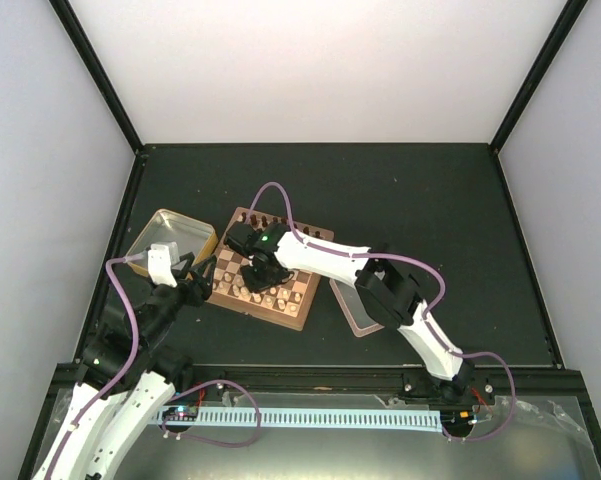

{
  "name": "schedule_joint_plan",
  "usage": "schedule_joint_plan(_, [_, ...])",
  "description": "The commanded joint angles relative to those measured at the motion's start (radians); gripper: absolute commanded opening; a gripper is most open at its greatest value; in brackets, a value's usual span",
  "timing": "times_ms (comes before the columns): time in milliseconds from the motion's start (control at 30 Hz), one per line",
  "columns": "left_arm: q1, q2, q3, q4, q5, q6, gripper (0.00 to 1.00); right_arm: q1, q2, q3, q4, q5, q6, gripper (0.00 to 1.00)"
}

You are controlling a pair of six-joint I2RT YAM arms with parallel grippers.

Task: Set up the chess pieces on the board
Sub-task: Place the chess piece on the chessboard, then reset both arms

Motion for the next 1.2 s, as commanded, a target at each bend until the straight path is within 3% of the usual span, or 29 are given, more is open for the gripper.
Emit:
schedule_joint_plan(0, [0.008,-0.008,0.002,0.000,-0.015,0.014,0.61,0.005,0.020,0.025,-0.017,0.005,-0.010,0.18])
schedule_joint_plan(400, [0.008,0.001,0.007,0.001,-0.009,0.013,0.62,0.005,-0.048,0.028,0.000,0.065,0.006,0.23])
schedule_joint_plan(700, [0.008,0.003,0.036,-0.018,0.000,0.009,0.63,0.003,-0.206,-0.053,0.058,0.153,0.048,0.31])
schedule_joint_plan(867, [0.008,0.012,0.072,-0.033,0.026,0.016,0.66,-0.005,-0.404,-0.233,0.162,0.224,0.064,0.41])
schedule_joint_plan(1000, [0.008,0.021,0.109,-0.045,0.057,0.041,0.72,-0.012,-0.652,-0.511,0.268,0.339,0.055,0.53])
schedule_joint_plan(1167, [0.007,0.030,0.162,-0.060,0.050,0.083,0.89,-0.027,-0.998,-0.755,0.293,0.546,0.046,0.64])
